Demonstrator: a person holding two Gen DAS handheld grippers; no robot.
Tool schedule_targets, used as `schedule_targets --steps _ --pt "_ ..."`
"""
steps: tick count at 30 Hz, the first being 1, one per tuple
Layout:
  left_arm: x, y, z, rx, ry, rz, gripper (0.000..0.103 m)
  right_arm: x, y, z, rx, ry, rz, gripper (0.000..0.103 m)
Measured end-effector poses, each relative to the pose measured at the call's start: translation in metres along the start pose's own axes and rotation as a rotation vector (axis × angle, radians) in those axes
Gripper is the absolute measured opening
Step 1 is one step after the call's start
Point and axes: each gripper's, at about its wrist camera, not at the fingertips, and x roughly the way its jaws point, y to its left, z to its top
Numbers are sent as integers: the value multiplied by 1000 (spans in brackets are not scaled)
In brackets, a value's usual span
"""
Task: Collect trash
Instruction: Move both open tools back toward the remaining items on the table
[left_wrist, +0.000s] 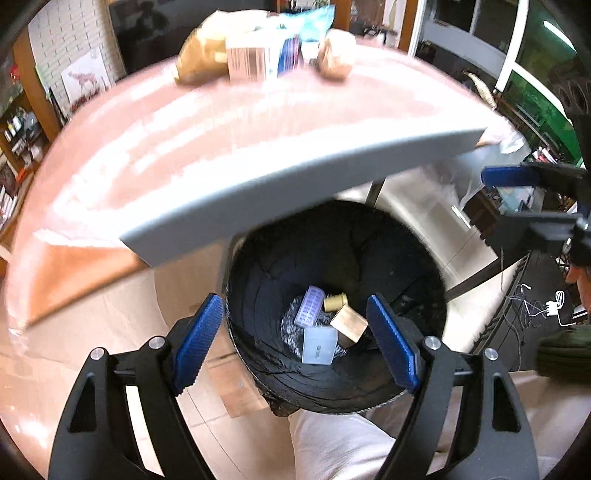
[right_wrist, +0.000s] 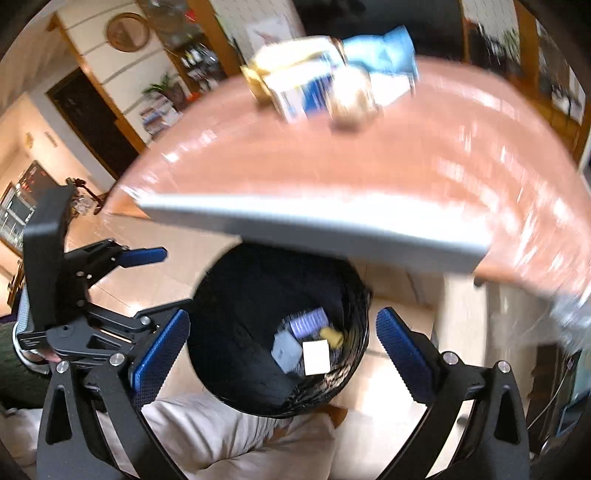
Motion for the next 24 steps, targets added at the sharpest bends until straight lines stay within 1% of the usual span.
schedule_targets --steps 2,6,8,11,15,17,19,24 --pt "-15 1 5 -3 -23 1 81 -18 10 11 -45 -42 -11 99" --pt "-46 4 22 -45 -83 -10 81 -45 26 32 -112 -138 -46 99" --pt "-56 5 30 -51 -112 -19 81 -54 30 43 -111 -184 -58 99" --pt "-70 3 44 -40 -158 1 81 -60 33 55 -93 -226 -84 99" --pt "-81 10 64 -36 -227 30 81 -67 32 74 -49 -288 -187 99" --pt "-84 15 73 -43 -254 44 81 -63 27 85 -3 -292 -249 99" --pt "-85 23 84 -49 -278 60 81 -59 22 95 26 -300 -274 99" --pt "-85 43 112 -62 -343 123 82 -43 4 113 95 -287 -250 99"
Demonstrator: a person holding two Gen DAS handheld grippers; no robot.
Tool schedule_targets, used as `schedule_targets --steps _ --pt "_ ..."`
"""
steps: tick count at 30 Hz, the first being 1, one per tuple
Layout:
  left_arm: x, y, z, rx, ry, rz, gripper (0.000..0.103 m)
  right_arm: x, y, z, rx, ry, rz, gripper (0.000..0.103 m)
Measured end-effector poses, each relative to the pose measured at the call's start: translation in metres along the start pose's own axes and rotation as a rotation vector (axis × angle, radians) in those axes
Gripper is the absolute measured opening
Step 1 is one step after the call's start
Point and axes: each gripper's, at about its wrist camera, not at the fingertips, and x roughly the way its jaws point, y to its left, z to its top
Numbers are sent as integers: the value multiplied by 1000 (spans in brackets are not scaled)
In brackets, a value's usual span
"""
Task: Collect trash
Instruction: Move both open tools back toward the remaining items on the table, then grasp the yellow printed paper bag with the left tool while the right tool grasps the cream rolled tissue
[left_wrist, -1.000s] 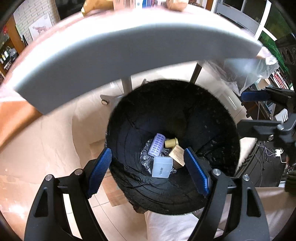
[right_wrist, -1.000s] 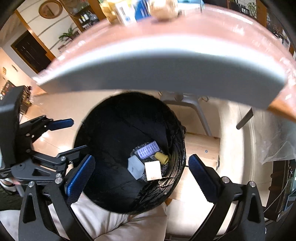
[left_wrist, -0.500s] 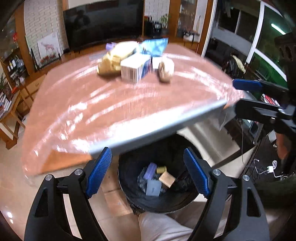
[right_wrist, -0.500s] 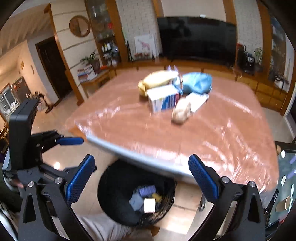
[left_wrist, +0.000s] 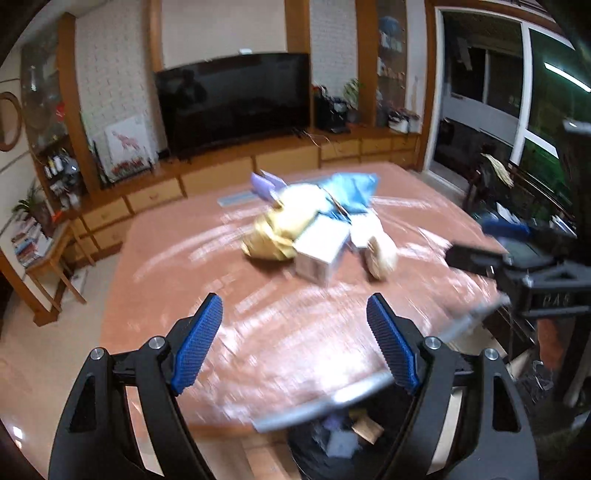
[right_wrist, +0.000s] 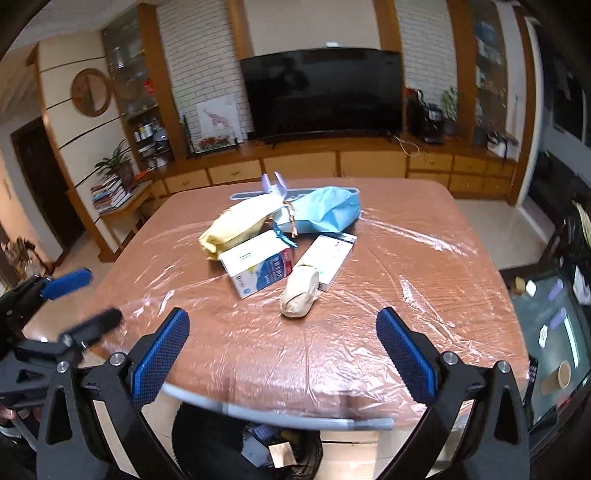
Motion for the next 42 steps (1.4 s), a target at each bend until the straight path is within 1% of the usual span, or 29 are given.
schedule_targets --steps 1,3,7,11,15,17,18,22,25,27,29,30,31,33,35,36,38,40,41,42 --pt "4 3 3 1 4 1 86 5 -1 1 6 12 9 99" --pt "16 9 11 4 14 -8 88 20 -2 3 15 42 18 99" --pt "45 25 25 -25 51 -41 88 46 0 2 21 97 -10 97" --pt "80 39 42 -56 109 -106 88 72 -2 4 60 135 -26 97" --pt "122 43 62 -25 157 -147 88 92 -4 9 93 162 -46 97" --pt "143 41 71 -5 185 -159 88 106 -8 11 127 193 -69 94" --pt "150 40 73 2 197 -162 88 113 -11 11 147 211 -74 91" --pt "182 38 80 18 251 -194 88 129 -18 9 199 253 -94 84" --pt "200 35 79 31 288 -209 88 135 -17 8 199 259 -105 83" --pt "207 39 78 3 296 -247 88 137 -15 9 202 262 -105 83" --pt "213 44 80 -37 312 -279 88 143 -13 10 212 261 -95 80" --pt "215 47 79 -45 317 -295 85 143 -12 10 212 261 -95 77" --pt "217 48 79 -47 323 -309 82 144 -11 10 211 262 -95 76" --pt "219 51 75 -44 343 -333 77 145 -10 9 210 270 -102 75" --pt "220 52 70 -18 350 -319 75 143 -10 7 205 266 -108 75" --pt "220 52 68 -11 350 -312 70 142 -12 8 207 265 -108 75" --pt "219 54 66 -13 344 -313 67 143 -11 9 221 261 -105 75" --pt "219 55 65 -16 337 -316 60 142 -13 9 224 251 -110 65" --pt "217 54 64 -11 331 -313 60 142 -12 9 218 251 -116 62" --pt "215 54 64 -5 327 -305 58 142 -13 9 216 252 -114 54"
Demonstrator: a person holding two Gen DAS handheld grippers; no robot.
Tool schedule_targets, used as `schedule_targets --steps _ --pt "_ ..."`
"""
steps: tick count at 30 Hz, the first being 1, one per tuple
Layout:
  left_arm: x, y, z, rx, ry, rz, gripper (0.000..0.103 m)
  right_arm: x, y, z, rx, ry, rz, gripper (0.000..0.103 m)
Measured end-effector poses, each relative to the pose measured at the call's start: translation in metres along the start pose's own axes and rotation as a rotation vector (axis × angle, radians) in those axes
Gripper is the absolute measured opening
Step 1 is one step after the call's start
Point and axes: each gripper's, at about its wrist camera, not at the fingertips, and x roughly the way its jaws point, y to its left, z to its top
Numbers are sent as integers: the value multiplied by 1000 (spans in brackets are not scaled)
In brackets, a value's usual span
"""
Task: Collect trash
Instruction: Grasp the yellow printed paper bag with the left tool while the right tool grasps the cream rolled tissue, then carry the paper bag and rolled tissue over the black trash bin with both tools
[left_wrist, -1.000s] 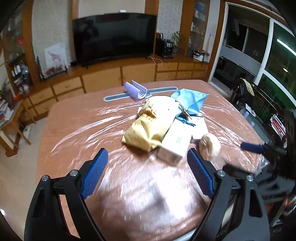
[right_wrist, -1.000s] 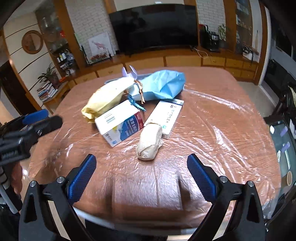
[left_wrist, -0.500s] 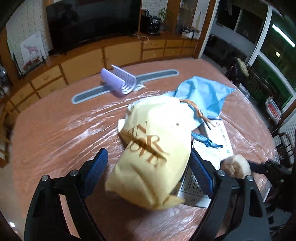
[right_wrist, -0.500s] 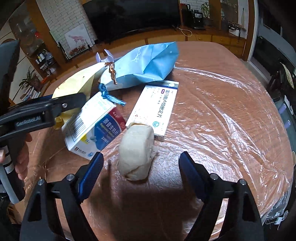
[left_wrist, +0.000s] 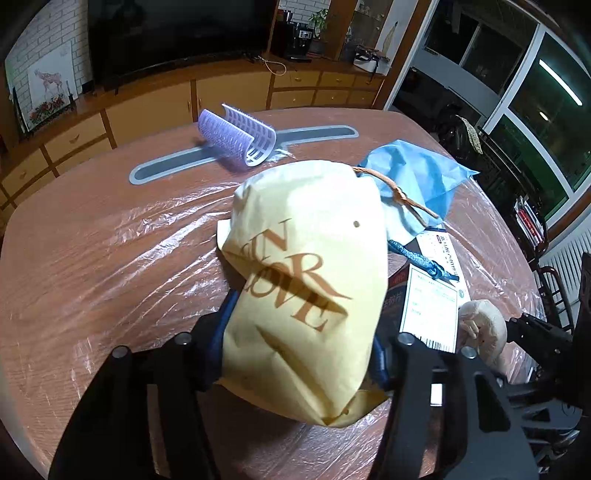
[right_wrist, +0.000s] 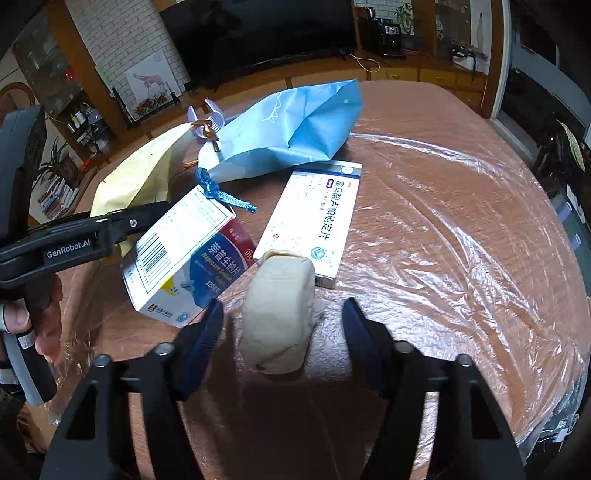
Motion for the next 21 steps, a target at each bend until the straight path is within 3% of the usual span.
schedule_targets --steps 4,6,21 --pt "-6 -4 -3 21 -19 29 54 0 -4 0 7 -3 12 32" --pt "-9 -3 -4 18 -30 31 53 -1 -6 0 11 -3 32 25" --pt "-38 -9 -21 -24 -81 65 52 -24 -18 10 -20 -38 107 22"
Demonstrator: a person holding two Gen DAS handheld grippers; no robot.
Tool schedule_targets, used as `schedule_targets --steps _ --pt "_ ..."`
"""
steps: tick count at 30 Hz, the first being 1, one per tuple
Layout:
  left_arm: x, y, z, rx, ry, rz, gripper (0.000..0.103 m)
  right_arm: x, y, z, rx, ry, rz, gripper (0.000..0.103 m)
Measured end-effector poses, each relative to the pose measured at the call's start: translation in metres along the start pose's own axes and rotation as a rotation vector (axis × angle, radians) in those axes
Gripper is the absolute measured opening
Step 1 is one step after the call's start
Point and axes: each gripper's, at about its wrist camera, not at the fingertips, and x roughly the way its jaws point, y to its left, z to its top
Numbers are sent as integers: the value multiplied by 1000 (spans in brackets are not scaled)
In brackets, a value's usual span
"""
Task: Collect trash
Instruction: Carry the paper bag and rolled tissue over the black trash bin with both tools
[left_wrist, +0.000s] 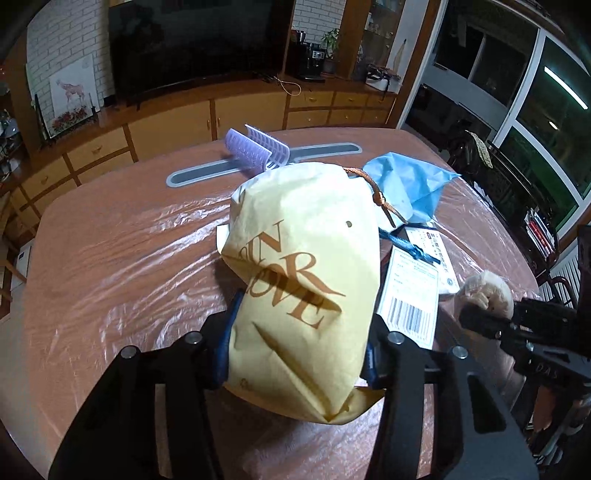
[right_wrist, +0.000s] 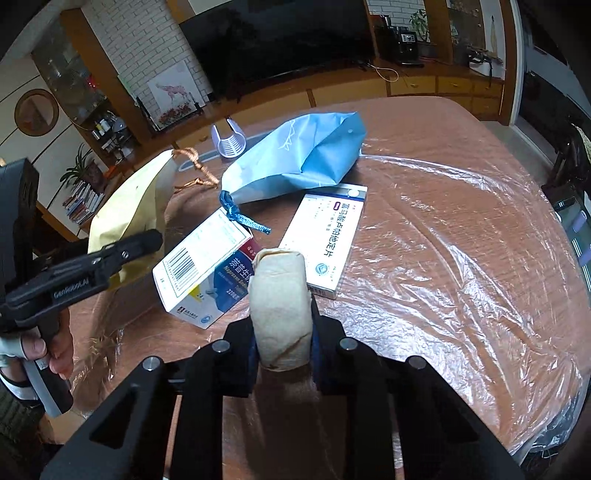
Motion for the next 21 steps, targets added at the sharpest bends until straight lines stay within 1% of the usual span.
schedule_targets --steps 11,21 --pt "-21 -4 -23 -59 -29 30 52 -10 -3 6 -47 6 27 22" --pt "-42 -7 -40 -101 -62 51 52 -20 -5 2 -67 -4 54 22"
